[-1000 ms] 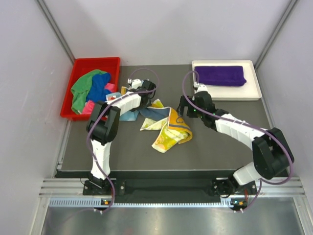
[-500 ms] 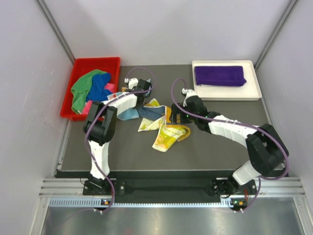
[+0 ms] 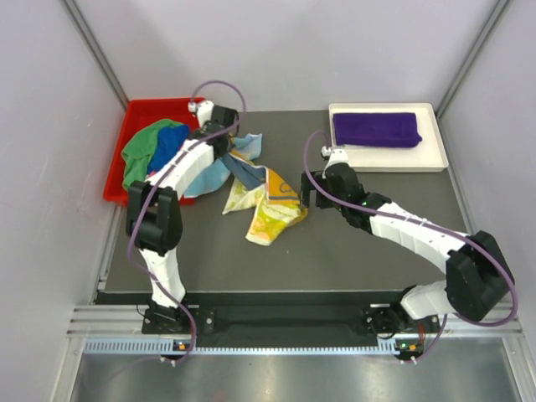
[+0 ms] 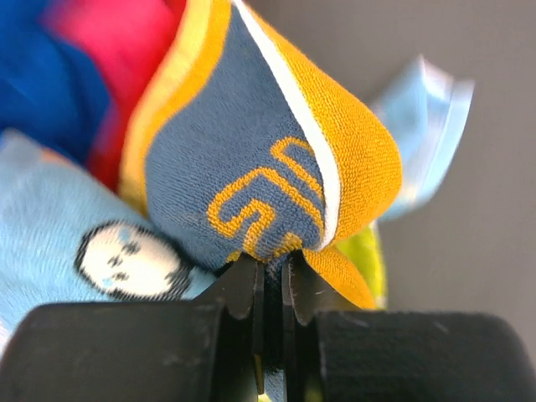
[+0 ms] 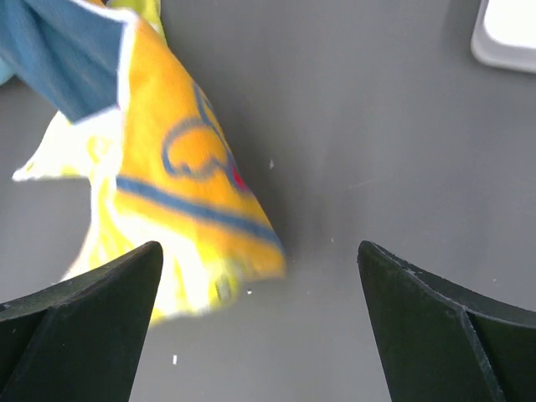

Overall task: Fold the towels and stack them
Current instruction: Move the towel to the center of the board

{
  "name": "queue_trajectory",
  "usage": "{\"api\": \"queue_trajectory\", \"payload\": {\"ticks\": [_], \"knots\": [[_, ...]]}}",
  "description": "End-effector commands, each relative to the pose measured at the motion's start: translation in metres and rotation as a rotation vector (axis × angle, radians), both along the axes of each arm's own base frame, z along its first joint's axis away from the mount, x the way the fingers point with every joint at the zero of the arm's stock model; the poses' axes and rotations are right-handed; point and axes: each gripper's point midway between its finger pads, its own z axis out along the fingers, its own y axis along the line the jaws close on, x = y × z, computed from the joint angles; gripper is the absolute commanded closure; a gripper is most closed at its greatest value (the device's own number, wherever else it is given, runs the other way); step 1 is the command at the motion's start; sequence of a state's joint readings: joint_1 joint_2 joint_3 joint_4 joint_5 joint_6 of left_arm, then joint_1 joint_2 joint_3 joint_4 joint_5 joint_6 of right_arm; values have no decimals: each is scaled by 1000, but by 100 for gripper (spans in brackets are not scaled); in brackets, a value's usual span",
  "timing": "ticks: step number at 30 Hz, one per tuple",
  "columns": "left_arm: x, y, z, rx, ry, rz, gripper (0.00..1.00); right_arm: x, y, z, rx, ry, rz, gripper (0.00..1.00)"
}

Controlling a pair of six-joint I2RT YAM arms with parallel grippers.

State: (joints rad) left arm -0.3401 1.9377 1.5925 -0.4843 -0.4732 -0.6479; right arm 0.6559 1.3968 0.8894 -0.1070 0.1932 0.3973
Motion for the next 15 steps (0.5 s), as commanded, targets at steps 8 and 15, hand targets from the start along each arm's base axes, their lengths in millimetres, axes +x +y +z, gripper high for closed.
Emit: {"api": "queue_trajectory", "payload": {"ticks": [8,15], "knots": [[11,148,193,-49,-378,317,100,-8,25,22,28,-36,49,1],[-31,203,202,-70,-462,544,100,-10,34,20,9,-38,77,1]]}}
